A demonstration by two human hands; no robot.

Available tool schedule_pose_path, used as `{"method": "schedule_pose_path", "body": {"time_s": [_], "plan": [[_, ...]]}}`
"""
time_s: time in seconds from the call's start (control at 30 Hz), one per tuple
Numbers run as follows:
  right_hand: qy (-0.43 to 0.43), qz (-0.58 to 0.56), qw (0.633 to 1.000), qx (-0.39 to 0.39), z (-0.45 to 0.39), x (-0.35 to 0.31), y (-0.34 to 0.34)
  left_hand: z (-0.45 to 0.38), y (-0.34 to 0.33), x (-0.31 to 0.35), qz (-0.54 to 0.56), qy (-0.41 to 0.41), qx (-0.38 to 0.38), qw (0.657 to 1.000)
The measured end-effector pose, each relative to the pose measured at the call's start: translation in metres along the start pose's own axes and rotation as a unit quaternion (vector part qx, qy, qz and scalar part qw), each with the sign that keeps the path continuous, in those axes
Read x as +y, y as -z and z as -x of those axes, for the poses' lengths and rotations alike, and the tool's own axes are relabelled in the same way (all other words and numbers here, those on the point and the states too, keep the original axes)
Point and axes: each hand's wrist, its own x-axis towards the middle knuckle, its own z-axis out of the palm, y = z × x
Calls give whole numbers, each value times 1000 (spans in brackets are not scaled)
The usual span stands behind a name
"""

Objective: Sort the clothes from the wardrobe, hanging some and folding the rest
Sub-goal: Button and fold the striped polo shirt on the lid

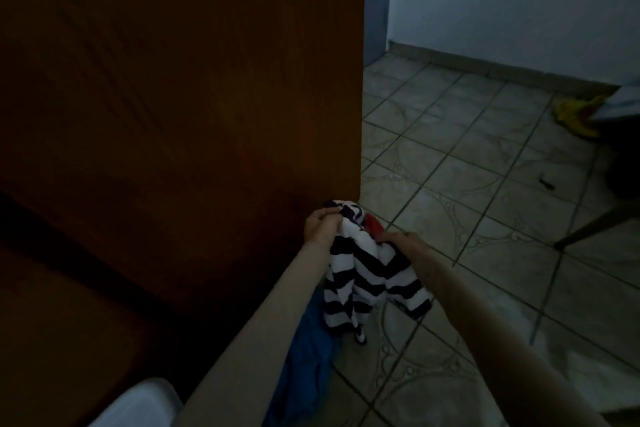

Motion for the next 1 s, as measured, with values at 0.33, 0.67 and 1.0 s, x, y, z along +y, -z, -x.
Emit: {"method": "schedule_pose_path", "body": {"time_s": [0.33, 0.67, 1.0], "plan": [[74, -94, 993, 18, 33, 4, 40, 70, -12, 63, 134, -18, -149, 980], [192, -21, 981, 28, 76, 37, 58, 128, 12, 61, 128, -71, -40, 988], [225, -38, 965, -129, 162, 32, 69, 162, 49, 29, 36, -136, 55, 989]]}}
